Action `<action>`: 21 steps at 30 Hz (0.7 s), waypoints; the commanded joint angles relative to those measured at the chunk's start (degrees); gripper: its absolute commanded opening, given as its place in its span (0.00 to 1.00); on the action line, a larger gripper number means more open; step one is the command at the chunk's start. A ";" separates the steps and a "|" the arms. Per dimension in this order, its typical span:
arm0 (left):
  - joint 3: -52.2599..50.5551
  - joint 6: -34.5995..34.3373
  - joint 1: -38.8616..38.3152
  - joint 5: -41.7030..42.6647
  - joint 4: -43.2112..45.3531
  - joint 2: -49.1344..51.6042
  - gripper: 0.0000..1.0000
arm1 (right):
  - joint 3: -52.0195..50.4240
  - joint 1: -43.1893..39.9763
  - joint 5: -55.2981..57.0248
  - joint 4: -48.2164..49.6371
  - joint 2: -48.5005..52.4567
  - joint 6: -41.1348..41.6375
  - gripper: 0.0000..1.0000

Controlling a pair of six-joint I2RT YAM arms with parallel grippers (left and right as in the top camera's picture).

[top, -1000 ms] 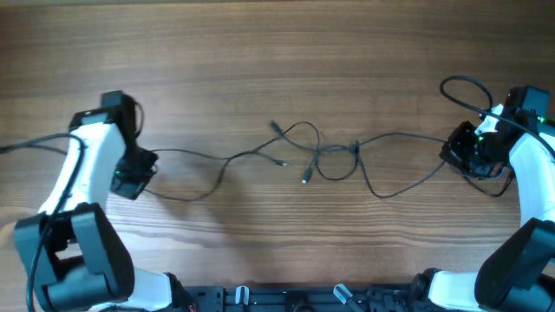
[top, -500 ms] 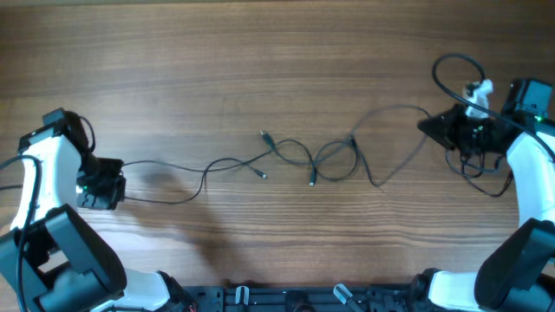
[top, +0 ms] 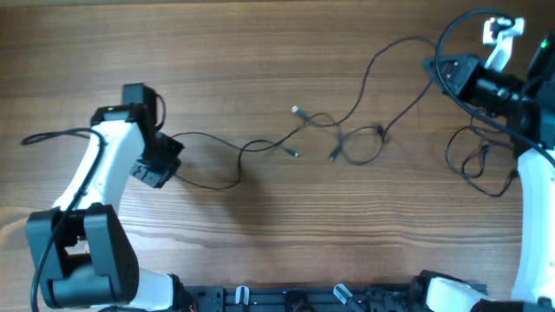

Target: Untangle cables

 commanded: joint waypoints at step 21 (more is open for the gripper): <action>-1.97 0.50 -11.34 -1.70 2.34 0.22 0.05 | 24.83 -0.15 16.96 1.64 -0.20 2.05 0.04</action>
